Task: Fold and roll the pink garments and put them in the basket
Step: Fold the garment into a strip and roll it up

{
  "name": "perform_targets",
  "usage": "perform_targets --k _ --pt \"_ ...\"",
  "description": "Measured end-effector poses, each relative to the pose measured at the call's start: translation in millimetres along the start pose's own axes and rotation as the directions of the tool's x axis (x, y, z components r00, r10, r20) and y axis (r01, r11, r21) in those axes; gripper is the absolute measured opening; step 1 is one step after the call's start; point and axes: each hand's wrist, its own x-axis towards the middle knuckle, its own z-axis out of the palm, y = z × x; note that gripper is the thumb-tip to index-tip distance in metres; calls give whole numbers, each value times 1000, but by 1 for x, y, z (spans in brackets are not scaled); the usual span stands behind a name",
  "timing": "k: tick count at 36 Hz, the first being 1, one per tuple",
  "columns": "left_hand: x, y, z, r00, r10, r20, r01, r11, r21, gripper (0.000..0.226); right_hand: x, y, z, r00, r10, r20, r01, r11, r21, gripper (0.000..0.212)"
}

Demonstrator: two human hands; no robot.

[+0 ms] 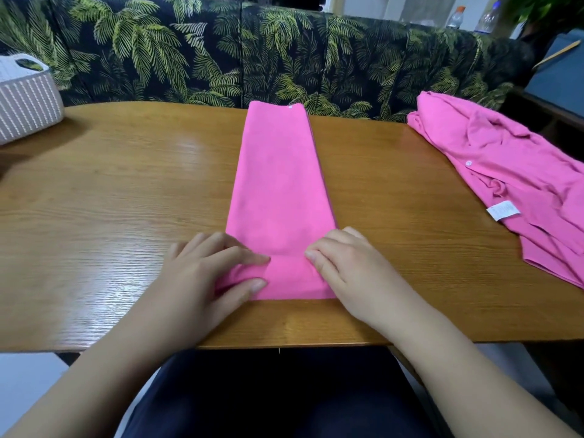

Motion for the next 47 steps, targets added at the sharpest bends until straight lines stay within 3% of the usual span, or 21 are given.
perform_targets --k 5,14,21,26,30,34,37,41,47 --pt "6 -2 7 999 -35 -38 37 998 48 52 -11 1 3 973 -129 -193 112 989 -95 31" --pt "23 -6 13 998 -57 -36 62 989 137 75 -18 3 5 984 -140 -112 118 976 -181 48" --pt "21 3 7 993 82 -81 -65 977 201 39 -2 8 0 994 -93 -56 86 990 -111 52" --pt "15 5 11 986 140 -89 -116 964 240 32 11 9 -4 998 -54 -8 54 996 -70 65" --pt "13 3 14 987 117 -114 -84 964 254 32 19 9 -6 999 -47 16 48 995 -91 74" --pt "14 5 17 993 3 -115 23 973 228 42 27 9 -8 999 -23 27 26 992 -120 60" --pt "17 7 20 990 -74 -123 99 973 210 49 27 9 -6 996 -13 -86 5 995 -100 49" --pt "22 6 20 986 -112 -125 136 968 210 52 19 8 2 942 -120 -313 77 986 -147 34" --pt "31 -2 23 989 -131 -68 143 962 231 61 8 5 5 913 -185 -365 102 967 -234 23"
